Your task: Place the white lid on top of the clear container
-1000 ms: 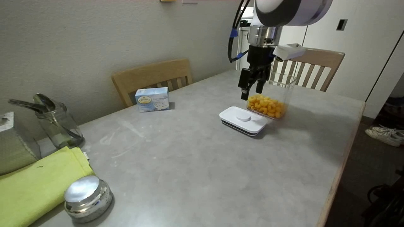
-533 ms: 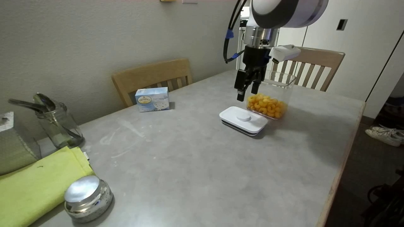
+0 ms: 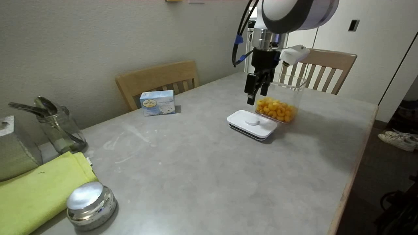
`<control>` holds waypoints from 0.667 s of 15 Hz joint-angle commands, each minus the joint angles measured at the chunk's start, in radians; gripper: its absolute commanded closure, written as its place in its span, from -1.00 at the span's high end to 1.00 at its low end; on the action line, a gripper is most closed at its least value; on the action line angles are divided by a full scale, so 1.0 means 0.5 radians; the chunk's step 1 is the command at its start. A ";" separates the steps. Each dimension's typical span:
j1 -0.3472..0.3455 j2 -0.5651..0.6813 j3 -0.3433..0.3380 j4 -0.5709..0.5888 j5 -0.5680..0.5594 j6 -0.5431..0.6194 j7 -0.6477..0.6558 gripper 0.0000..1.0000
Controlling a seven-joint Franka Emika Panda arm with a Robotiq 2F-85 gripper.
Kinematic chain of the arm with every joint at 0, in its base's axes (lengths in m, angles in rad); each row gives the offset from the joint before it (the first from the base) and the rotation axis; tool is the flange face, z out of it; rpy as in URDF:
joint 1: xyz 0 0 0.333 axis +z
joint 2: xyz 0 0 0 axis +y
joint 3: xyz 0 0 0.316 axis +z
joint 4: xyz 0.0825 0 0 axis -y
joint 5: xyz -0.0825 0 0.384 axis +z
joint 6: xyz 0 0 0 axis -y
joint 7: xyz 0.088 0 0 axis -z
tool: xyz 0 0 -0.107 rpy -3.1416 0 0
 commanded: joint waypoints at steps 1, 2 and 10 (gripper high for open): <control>-0.020 0.053 0.003 0.008 -0.065 0.077 -0.027 1.00; -0.017 0.054 0.004 0.003 -0.076 0.086 -0.024 1.00; -0.034 0.152 0.042 0.028 -0.062 0.097 -0.033 1.00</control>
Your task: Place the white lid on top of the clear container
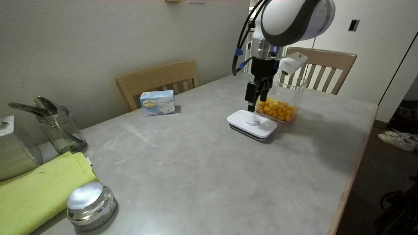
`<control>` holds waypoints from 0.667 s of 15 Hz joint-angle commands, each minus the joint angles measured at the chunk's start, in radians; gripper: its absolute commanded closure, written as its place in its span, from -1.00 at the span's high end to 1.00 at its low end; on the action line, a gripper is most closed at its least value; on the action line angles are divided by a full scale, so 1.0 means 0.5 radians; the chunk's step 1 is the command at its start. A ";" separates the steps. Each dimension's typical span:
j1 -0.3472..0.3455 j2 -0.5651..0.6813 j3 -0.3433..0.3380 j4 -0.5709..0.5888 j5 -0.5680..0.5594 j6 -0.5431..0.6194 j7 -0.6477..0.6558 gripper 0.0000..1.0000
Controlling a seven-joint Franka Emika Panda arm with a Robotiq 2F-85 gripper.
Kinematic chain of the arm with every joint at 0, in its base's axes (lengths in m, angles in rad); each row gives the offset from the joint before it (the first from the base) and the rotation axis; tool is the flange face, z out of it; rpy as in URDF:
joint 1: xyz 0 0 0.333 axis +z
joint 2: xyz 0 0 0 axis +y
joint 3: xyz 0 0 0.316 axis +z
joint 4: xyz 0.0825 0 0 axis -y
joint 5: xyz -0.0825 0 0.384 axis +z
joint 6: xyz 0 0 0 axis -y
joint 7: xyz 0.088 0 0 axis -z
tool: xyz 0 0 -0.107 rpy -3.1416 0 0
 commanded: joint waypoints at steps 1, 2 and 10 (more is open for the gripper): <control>-0.032 0.087 0.035 0.036 0.000 0.028 -0.031 1.00; -0.030 0.105 0.035 0.042 -0.004 0.031 -0.029 1.00; 0.000 0.212 0.078 0.156 -0.020 0.023 -0.030 1.00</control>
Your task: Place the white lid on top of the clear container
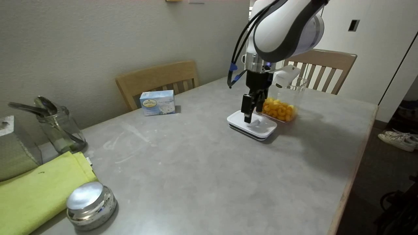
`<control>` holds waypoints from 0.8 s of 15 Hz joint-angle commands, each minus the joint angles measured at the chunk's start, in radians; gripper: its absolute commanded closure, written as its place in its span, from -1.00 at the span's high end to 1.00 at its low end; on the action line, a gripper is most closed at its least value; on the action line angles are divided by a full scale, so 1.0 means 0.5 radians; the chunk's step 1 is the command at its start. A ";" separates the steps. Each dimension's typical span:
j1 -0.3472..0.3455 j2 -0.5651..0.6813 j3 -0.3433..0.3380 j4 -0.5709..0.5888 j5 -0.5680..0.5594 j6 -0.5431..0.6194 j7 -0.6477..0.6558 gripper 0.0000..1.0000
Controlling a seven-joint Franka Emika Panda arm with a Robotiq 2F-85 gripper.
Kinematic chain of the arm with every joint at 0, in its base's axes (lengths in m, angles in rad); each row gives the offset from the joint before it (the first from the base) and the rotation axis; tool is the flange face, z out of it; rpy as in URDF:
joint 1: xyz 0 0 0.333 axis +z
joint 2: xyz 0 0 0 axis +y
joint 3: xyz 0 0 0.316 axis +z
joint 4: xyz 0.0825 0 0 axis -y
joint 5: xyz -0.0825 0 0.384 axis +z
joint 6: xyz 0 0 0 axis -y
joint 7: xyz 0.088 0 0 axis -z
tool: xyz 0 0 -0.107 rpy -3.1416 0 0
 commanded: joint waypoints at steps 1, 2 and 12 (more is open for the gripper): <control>-0.004 0.056 0.042 0.089 -0.021 0.010 -0.030 1.00; 0.003 0.059 0.044 0.101 -0.025 0.004 -0.026 1.00; -0.014 0.104 0.028 0.114 -0.021 0.007 -0.011 1.00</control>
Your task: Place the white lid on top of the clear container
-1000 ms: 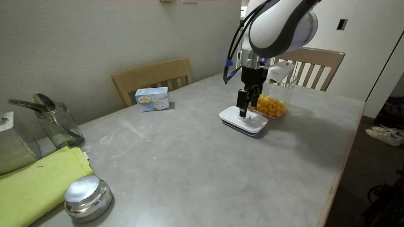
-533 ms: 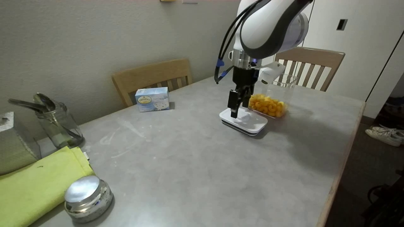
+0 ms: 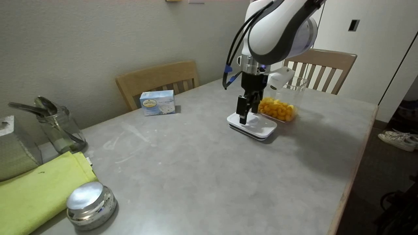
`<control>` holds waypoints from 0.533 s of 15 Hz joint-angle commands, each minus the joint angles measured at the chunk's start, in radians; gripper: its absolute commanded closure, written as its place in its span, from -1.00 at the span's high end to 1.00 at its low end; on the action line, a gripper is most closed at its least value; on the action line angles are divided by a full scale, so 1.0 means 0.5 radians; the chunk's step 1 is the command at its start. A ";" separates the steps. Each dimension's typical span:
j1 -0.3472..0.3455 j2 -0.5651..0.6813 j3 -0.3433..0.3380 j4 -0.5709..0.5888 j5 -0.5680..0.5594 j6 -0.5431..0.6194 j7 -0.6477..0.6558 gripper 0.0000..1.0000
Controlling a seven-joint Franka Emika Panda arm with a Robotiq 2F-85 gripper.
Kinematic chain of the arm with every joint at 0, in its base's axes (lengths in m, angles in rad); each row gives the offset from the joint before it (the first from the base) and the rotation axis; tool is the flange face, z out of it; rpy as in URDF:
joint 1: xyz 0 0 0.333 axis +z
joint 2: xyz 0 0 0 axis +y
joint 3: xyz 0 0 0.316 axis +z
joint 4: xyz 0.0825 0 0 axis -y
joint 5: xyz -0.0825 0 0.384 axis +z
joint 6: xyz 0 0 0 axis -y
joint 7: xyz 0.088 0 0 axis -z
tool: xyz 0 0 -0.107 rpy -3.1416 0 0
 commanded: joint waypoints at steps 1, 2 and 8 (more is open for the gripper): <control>-0.025 0.042 0.004 0.038 -0.016 0.006 -0.014 0.78; -0.026 0.043 0.005 0.040 -0.016 0.004 -0.013 0.63; -0.031 0.043 0.009 0.046 -0.011 -0.004 -0.016 -0.35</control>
